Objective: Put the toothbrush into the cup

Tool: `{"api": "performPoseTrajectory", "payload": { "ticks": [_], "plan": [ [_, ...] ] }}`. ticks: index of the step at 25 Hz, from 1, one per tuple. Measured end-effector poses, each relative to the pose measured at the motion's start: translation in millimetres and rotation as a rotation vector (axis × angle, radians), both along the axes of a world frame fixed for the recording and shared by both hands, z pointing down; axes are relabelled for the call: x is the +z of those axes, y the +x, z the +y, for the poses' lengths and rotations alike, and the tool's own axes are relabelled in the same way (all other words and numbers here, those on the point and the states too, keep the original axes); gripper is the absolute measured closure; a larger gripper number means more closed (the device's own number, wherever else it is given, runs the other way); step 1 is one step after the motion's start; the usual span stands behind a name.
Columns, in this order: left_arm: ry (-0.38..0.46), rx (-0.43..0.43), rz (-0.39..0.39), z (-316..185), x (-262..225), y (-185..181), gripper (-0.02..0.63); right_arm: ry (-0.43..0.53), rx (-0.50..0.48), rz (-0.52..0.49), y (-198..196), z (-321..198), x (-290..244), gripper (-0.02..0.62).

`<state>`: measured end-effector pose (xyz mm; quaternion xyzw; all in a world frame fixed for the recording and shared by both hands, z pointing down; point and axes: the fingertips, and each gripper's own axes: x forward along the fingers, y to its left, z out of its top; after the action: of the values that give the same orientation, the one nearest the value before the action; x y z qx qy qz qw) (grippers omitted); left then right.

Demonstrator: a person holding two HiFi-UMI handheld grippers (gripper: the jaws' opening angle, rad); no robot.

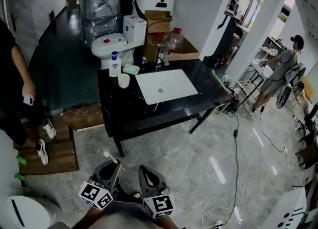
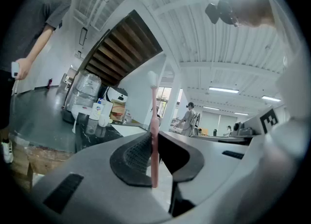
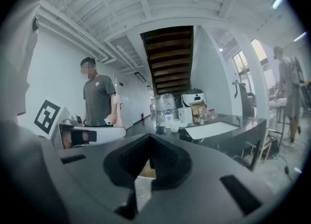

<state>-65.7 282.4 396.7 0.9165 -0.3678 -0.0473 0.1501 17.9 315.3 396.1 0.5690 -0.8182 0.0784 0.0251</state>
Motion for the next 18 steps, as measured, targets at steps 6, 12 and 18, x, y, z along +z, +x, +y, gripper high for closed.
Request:
{"api": "performPoseTrajectory", "payload": {
  "ticks": [6,12,18],
  "plan": [
    [0.003,-0.007,-0.007,6.9,-1.4,-0.1,0.56,0.003,-0.016,-0.004,-6.6,6.0,-3.5,0.591],
    [0.005,0.002,-0.011,9.7,-5.6,3.1,0.56,-0.006,-0.02,-0.014,-5.5,8.3,-7.6,0.591],
    [0.009,-0.003,-0.006,-0.8,-0.1,1.3,0.56,-0.006,-0.023,-0.036,-8.5,2.2,-1.7,0.589]
  ]
}}
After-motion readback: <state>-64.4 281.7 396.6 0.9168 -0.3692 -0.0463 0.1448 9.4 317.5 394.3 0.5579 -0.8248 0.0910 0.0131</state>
